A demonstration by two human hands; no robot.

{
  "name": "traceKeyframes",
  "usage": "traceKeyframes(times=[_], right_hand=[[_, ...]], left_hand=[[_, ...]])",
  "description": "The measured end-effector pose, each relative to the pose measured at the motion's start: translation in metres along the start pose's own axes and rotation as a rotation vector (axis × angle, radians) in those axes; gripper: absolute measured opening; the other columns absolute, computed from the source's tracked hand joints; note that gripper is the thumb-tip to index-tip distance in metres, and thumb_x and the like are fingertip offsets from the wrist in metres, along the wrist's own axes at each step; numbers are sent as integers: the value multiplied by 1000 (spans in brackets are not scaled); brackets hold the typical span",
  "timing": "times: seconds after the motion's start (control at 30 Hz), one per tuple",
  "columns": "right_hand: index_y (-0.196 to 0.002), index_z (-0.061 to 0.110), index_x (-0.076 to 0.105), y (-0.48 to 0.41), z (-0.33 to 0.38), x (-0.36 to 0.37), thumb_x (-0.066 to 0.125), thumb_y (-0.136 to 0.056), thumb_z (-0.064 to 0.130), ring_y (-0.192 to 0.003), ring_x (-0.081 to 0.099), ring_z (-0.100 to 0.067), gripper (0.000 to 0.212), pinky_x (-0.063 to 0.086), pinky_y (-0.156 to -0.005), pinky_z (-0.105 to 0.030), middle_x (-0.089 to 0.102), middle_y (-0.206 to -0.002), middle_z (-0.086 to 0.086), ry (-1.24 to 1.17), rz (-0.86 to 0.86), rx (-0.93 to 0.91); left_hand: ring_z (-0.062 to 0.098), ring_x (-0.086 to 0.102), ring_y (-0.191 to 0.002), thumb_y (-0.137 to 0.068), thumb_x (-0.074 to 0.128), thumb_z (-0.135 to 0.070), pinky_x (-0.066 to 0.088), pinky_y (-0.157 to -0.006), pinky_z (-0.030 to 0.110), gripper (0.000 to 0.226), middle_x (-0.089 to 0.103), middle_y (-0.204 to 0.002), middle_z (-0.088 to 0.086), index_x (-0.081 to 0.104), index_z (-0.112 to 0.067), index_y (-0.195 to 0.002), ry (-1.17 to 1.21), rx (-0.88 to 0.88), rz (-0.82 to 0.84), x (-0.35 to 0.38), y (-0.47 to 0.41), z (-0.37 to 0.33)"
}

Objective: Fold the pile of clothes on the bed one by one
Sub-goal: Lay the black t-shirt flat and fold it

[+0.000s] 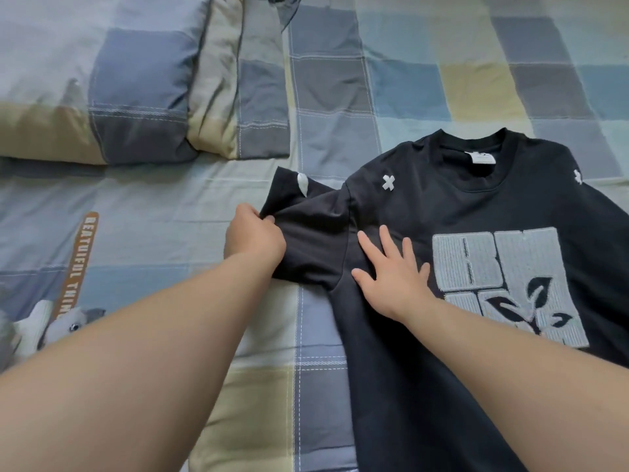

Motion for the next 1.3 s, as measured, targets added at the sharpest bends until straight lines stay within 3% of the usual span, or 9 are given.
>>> traceKeyframes(times=[0.2, 0.3, 0.5, 0.7, 0.8, 0.97, 1.03, 1.13, 1.3], right_hand=[[-158, 42, 22, 6, -17, -37, 52, -100, 45, -156, 7, -23, 66, 12, -125, -46, 7, -169, 13, -108, 149, -211], [-157, 36, 28, 12, -75, -84, 53, -100, 39, -150, 26, -18, 63, 24, -119, -37, 29, -164, 9, -44, 16, -250], [-160, 35, 12, 14, -275, -156, 49, -101, 41, -155, 5, -25, 70, 20, -119, -53, 9, -169, 2, 128, -167, 105], [-149, 15, 40, 4, -412, -184, 52, -101, 28, -128, 50, -34, 51, 42, -104, -39, 52, -142, -13, -398, -209, 294], [-116, 15, 63, -15, -434, -192, 47, -103, 23, -108, 60, -32, 22, 50, -89, -37, 65, -115, -11, -633, -221, 280], [-87, 22, 56, -31, -447, -189, 57, -97, 17, -67, 53, -21, 12, 48, -55, -23, 58, -78, -5, -752, 8, 326], [-76, 22, 50, -33, -444, -184, 60, -95, 16, -47, 40, -14, 22, 33, -39, -14, 47, -57, 1, -711, 129, 280], [-67, 19, 48, -42, -444, -186, 63, -94, 20, -56, 41, -22, 31, 37, -44, -20, 48, -60, -4, -620, 85, 202], [-67, 8, 55, -42, -492, -244, 63, -94, 31, -78, 55, -33, 36, 31, -51, -27, 54, -63, -4, -369, -410, 247]], left_hand=[[33, 36, -134, -93, 63, -33, 32, -105, 47, 44, 40, -145, 4, 45, -21, -131, -323, 449, -262, 21, 70, -56], [30, 29, -142, -94, 61, -35, 29, -110, 45, 49, 35, -156, 3, 47, -21, -139, -376, 636, -124, 84, 123, -85], [26, 11, -152, -102, 48, -40, 21, -120, 40, 55, 13, -168, 4, 30, -29, -153, -517, 848, 256, 230, 213, -139], [25, -3, -156, -106, 38, -44, 5, -124, 49, 59, -1, -170, -1, 16, -32, -159, -509, 837, 390, 351, 271, -190], [22, -8, -155, -107, 33, -44, -3, -123, 50, 62, -6, -169, -6, 6, -30, -161, -390, 746, 335, 386, 277, -215], [15, -23, -152, -105, 27, -50, -18, -118, 50, 68, -19, -166, -14, -9, -33, -160, -434, 671, 232, 414, 274, -210], [14, -24, -152, -104, 28, -50, -19, -118, 49, 68, -20, -166, -15, -9, -34, -160, -419, 672, 235, 417, 272, -208], [12, -24, -151, -104, 29, -50, -20, -118, 48, 68, -18, -166, -17, -8, -36, -159, -404, 662, 232, 416, 270, -207], [11, -22, -152, -104, 29, -50, -18, -118, 49, 68, -17, -166, -17, -8, -37, -159, -399, 666, 210, 414, 270, -207]])
Point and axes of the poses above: each hand's wrist, its own y-axis away from the middle knuckle, its own x-axis out of the palm, z = x × y, the point moved 7 cm from there along -y, towards the middle knuckle
